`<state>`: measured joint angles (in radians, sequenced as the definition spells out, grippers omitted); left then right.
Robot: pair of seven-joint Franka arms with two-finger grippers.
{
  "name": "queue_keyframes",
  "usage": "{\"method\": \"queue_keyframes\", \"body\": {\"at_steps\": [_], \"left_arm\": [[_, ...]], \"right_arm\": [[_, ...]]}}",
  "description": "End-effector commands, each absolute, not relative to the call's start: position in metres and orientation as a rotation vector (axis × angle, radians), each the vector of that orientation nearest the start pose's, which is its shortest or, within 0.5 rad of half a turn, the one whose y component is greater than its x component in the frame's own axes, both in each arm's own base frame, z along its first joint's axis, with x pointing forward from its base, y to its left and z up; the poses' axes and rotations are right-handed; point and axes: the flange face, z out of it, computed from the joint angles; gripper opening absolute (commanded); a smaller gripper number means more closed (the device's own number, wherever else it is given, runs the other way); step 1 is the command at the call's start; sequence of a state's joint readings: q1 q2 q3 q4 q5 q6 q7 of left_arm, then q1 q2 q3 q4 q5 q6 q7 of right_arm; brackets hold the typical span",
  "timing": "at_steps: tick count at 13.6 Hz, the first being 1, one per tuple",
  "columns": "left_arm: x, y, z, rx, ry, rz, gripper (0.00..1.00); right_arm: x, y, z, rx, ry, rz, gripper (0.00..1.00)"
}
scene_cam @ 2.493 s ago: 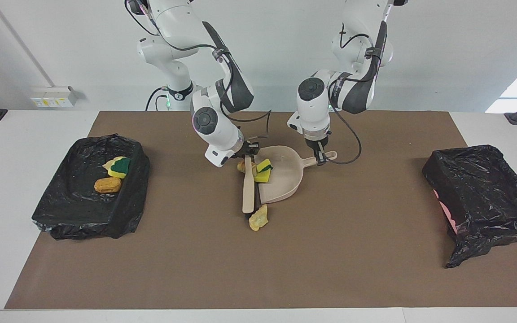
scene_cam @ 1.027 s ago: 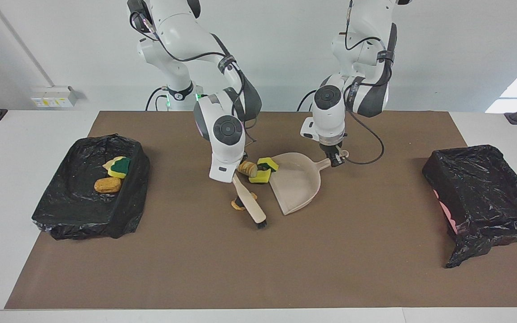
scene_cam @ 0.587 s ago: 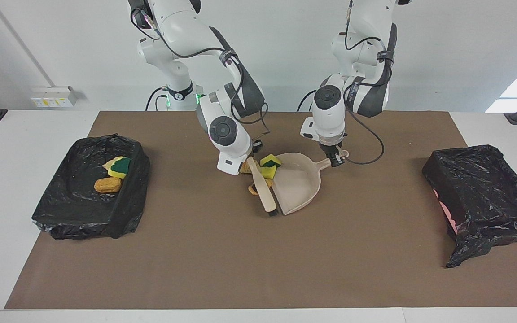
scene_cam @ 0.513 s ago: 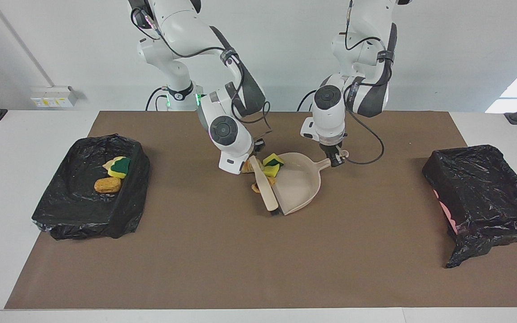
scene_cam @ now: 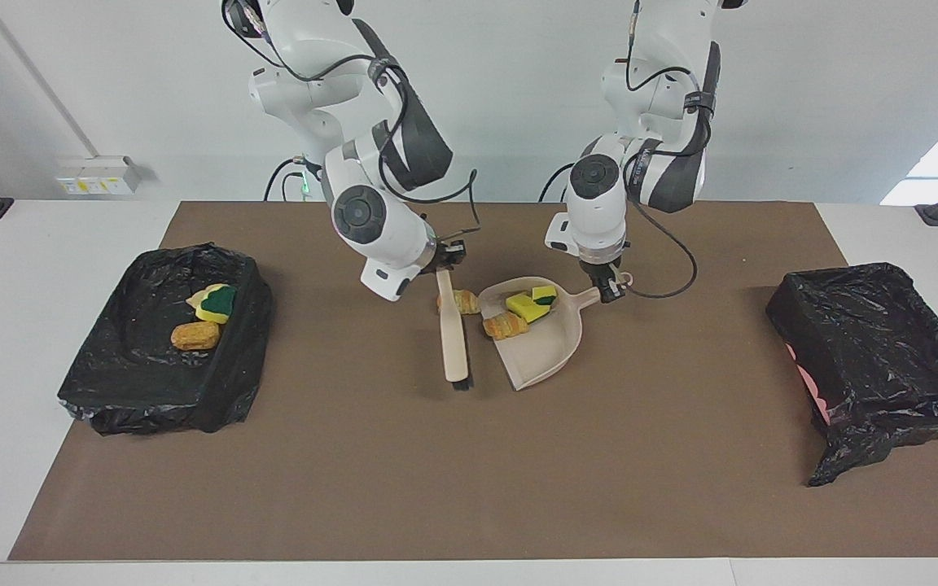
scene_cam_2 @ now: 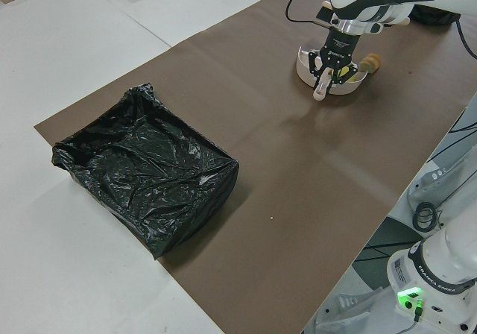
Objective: Sweep and dump trash in bin
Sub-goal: 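Sweep the remaining bread pieces into the dustpan with the right gripper's brush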
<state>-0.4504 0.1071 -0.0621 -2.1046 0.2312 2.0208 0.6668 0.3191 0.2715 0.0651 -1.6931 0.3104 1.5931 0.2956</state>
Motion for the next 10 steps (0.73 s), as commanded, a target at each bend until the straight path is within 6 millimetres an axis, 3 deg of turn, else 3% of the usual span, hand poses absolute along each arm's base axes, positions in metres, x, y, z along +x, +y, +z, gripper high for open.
{"method": "queue_keyframes", "body": {"at_steps": [1, 3, 4, 7, 10], "left_arm": [[0.471, -0.245, 0.357, -2.269, 1.871, 0.304, 0.00], [0.471, -0.245, 0.357, -2.237, 1.909, 0.311, 0.00], [0.470, -0.247, 0.357, -2.231, 1.913, 0.313, 0.00], [0.468, -0.249, 0.356, -2.223, 1.919, 0.314, 0.00], [0.468, -0.247, 0.356, -2.232, 1.911, 0.312, 0.00]], "right_arm": [[0.458, 0.258, 0.395, -3.047, 0.109, 0.698, 0.00], [0.418, 0.244, 0.375, -3.075, 0.115, 0.725, 0.00], [0.408, 0.257, 0.370, -3.089, 0.101, 0.738, 0.00], [0.412, 0.272, 0.351, -3.070, 0.190, 0.709, 0.00], [0.414, 0.303, 0.336, -2.978, 0.173, 0.661, 0.00]]}}
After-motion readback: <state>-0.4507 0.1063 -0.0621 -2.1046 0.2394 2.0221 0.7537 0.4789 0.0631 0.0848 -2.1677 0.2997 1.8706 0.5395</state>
